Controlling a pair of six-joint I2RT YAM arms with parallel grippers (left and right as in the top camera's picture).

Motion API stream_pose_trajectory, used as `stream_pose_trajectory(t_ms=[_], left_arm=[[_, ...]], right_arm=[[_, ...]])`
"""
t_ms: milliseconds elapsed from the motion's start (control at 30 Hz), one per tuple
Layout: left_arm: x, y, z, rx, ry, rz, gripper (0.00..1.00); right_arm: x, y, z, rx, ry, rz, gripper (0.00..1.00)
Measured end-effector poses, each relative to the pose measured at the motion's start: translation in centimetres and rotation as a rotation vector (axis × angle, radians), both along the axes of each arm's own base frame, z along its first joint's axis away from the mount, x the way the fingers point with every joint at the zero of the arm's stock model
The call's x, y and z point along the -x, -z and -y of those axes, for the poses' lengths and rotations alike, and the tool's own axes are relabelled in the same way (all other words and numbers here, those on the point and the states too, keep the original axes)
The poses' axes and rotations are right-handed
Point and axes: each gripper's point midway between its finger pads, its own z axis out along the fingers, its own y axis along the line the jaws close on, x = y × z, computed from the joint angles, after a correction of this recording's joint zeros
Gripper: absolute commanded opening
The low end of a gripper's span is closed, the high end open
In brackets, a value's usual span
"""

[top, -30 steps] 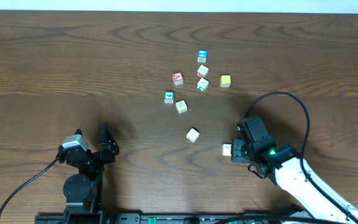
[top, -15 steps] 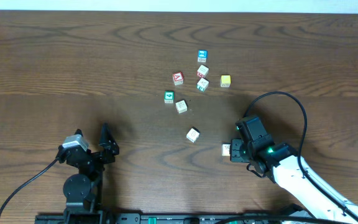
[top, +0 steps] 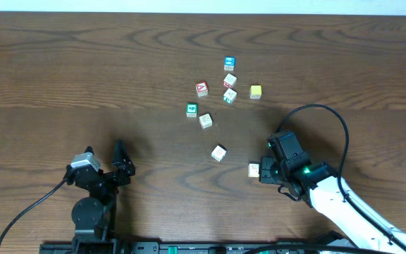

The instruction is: Lift 5 blocks

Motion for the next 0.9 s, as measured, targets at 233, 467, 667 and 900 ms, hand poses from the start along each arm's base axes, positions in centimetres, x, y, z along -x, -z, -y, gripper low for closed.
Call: stream_pose_trajectory(t_ms=[233, 467, 667, 900], left_arm=[[0.0, 0.0, 0.0, 0.0, 0.0, 0.0, 0.81], [0.0, 0.0, 0.0, 0.0, 0.0, 0.0, 0.81], [0.0, 0.0, 0.0, 0.0, 0.0, 0.0, 0.81], [0.0, 0.0, 0.0, 0.0, 0.0, 0.0, 0.81]], right_arm=[[0.07, 0.0, -0.15, -0.01, 0.003, -0.005, 0.08], [0.0, -0.04, -0.2, -0.011, -0.002, -0.001, 0.09], [-0.18, -0.02, 0.16, 0.01, 0.003, 0.009, 0.11], [-0.32, -0.01, 0.46, 0.026, 0.009, 0.016, 0.11]])
